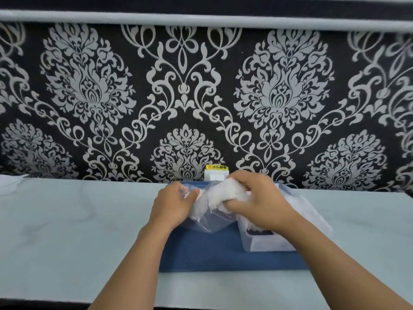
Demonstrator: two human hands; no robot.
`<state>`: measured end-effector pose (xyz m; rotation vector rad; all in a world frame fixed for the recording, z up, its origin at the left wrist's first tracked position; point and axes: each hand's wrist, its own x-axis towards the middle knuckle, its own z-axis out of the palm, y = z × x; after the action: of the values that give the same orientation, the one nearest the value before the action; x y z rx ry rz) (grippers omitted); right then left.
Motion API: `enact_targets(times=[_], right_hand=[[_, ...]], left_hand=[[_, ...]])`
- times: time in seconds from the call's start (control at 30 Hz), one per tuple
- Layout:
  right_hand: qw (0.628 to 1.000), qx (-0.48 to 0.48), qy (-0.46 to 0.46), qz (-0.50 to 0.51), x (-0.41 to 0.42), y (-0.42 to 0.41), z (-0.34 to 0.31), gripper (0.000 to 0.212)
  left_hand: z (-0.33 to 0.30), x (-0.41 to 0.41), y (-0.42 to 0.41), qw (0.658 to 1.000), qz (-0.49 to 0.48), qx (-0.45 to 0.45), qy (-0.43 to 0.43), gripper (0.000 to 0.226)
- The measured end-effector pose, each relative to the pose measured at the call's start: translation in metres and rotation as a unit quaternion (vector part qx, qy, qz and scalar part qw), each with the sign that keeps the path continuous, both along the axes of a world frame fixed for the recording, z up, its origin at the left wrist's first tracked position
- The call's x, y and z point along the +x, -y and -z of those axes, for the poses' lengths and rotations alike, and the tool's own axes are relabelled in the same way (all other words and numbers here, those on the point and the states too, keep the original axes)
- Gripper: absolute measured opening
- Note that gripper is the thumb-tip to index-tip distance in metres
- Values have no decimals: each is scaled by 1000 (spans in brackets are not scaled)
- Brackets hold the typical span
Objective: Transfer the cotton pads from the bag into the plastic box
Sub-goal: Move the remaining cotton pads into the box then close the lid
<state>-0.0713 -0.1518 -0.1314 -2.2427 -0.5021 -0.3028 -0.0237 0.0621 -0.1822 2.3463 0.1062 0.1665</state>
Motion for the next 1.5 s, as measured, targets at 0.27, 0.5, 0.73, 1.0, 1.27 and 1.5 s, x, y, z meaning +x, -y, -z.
enact_targets(times=[0.27,0.5,0.73,1.0,1.27,1.5], right_hand=[[841,468,-252,-99,-11,24,-18,36],[924,345,-137,-90,-16,40,-17,30],[947,265,-156,-92,-21,52,-21,48],[988,136,-45,-63,-26,60,-8,99],[984,172,-26,-41,-20,60,-5,73],[963,243,-78,-83,-19,63,-4,73]], left_hand=[[-80,-47,70,942,36,-307,135,38],[-81,-54,87,751,265,-550,-253,55],[-72,-62,100,736,264,-554,-286,46],[-66,-57,111,763,204,-576,-212,47],[-68,-59,110,730,268,-575,-254,59],[-68,-58,101,732,268,-566,-267,36]])
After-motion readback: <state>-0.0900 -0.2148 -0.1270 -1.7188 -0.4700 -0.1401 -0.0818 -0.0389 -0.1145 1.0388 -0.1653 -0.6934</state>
